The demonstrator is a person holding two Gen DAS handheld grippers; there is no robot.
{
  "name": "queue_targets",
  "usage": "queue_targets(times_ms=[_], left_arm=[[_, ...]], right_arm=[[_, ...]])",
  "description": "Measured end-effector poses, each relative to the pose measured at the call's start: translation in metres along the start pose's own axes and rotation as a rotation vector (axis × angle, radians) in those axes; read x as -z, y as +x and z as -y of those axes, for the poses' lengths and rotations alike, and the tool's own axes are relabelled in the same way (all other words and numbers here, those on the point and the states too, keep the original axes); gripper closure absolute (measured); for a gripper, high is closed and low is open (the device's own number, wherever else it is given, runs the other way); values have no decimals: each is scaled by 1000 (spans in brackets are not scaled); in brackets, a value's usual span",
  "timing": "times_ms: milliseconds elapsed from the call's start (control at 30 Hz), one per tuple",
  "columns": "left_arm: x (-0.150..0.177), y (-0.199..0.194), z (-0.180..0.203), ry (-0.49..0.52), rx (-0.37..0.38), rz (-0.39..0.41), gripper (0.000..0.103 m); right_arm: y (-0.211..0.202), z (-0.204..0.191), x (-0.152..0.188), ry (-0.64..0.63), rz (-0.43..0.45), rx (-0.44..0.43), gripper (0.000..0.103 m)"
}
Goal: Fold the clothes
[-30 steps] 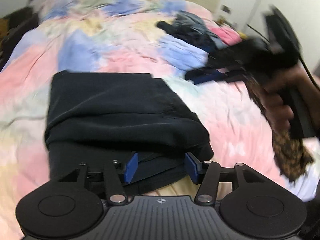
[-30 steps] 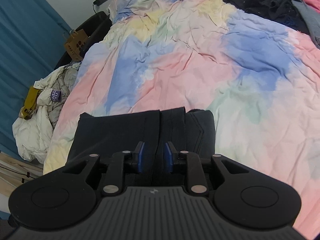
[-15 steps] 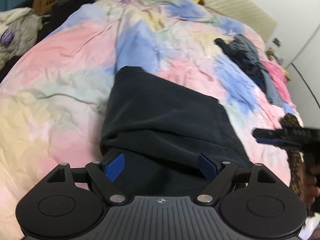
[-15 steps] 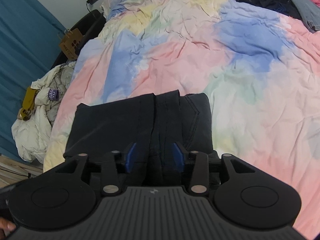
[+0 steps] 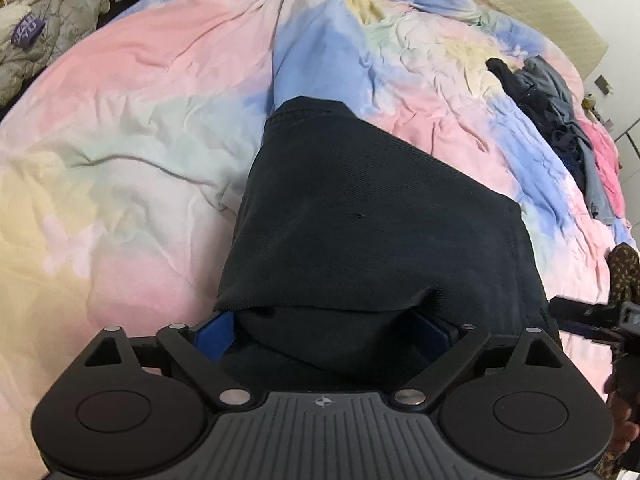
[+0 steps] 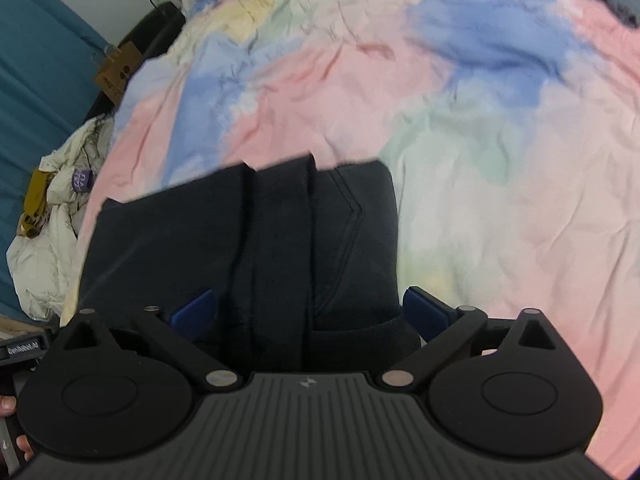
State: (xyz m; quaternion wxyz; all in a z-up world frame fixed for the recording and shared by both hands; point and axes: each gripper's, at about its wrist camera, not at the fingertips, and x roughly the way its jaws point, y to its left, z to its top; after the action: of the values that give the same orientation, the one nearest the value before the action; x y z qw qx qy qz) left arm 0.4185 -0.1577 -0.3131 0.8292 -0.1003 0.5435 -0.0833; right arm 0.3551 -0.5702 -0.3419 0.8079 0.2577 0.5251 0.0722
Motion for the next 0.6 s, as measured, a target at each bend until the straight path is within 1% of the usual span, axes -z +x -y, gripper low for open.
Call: queue_targets(times_ms=[33,133,300,467,600], left_arm=[[0,2,-1,0,1,-2,7],[-1,10,-5,5,-1,-11,5],[-4,23,-13,-15,17,-39,3],[-5,34,-19,-48,37,-58,2],[-4,41,-20,-62,33,-61,2]], right_arm=[[5,3,0,5,-10,-8,0],[19,10,-1,22,-30,-39,0],[37,22,-7,61,-56,-75,0],[61,34,-14,135,-111,-139,0],[75,41,-14,198,-120,-172,0]])
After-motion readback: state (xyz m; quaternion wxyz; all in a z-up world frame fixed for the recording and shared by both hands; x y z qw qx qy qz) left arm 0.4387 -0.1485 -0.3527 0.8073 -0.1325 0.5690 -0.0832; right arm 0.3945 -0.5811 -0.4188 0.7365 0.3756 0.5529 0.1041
